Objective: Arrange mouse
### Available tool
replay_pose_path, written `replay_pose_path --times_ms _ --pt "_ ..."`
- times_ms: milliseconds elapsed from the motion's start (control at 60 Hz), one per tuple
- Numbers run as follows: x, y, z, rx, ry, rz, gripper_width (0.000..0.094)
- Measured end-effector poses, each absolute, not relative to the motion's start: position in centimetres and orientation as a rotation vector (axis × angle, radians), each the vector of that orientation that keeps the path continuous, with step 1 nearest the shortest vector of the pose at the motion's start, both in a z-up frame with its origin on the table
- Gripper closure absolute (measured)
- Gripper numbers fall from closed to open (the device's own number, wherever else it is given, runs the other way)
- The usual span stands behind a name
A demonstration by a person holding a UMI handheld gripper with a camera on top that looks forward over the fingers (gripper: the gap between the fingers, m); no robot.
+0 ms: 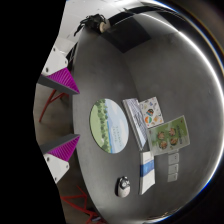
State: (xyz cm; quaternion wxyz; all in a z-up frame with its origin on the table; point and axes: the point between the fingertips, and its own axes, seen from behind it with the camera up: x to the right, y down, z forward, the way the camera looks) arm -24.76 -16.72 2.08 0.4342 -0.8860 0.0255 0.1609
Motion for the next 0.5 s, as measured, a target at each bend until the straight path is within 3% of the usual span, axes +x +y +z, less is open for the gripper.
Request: replay_pose_path --times_ms 200,500 --pt "-18.9 -17.8 1.2 -2.231 0.100 0.291 0.0104" --pt "-0.7 -12.2 1.1 -2.147 0.130 0.061 0.0103"
